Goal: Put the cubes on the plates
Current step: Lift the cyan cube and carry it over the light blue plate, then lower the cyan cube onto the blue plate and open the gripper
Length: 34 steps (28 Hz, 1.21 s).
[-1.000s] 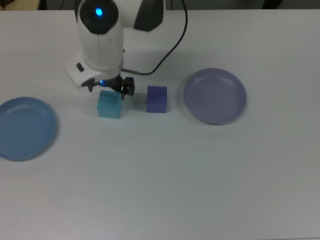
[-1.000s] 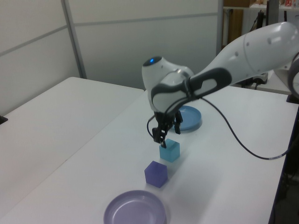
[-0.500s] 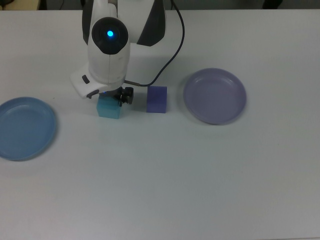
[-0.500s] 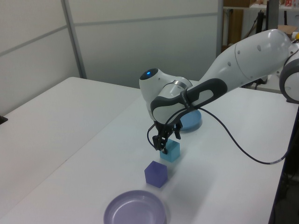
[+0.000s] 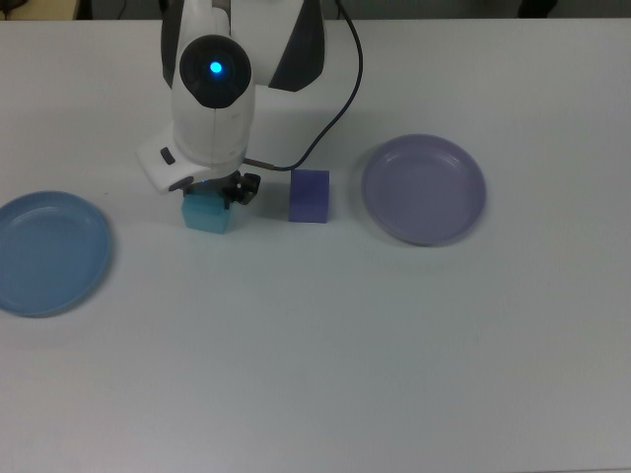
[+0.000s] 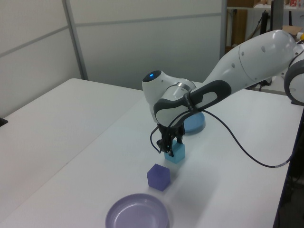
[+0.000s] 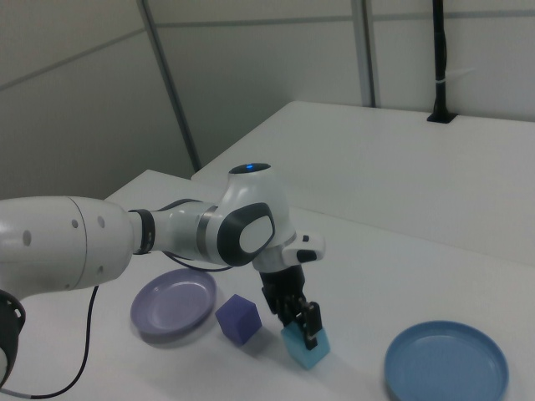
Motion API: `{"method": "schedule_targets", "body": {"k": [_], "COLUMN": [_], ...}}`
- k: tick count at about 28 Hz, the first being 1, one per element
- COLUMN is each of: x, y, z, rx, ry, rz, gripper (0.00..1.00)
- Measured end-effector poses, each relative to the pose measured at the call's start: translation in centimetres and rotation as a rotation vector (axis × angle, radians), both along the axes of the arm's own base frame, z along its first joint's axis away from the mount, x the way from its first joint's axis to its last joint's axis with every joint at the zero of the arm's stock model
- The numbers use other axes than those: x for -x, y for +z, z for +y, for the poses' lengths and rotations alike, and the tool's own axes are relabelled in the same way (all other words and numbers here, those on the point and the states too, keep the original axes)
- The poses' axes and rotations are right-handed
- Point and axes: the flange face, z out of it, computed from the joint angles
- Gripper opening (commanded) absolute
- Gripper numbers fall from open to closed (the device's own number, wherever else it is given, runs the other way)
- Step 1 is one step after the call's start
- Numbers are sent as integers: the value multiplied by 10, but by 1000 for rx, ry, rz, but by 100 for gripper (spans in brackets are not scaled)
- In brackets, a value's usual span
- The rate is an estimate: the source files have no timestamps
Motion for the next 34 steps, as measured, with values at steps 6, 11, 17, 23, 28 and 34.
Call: {"method": "schedule_targets", "body": {"k": [6, 11, 17, 23, 28, 34], "x": [-7, -8, -31, -50, -56, -57], "y": [75, 93, 54, 31, 49, 74], "z": [-69, -130, -154, -160, -173, -194], "rx": [-20, -27, -22, -20, -4, 185], "ry": [-105, -136, -139, -146, -157, -37], "rz": [-135, -185, -284, -390, -446, -448], "gripper": [18, 17, 18, 24, 25, 32]}}
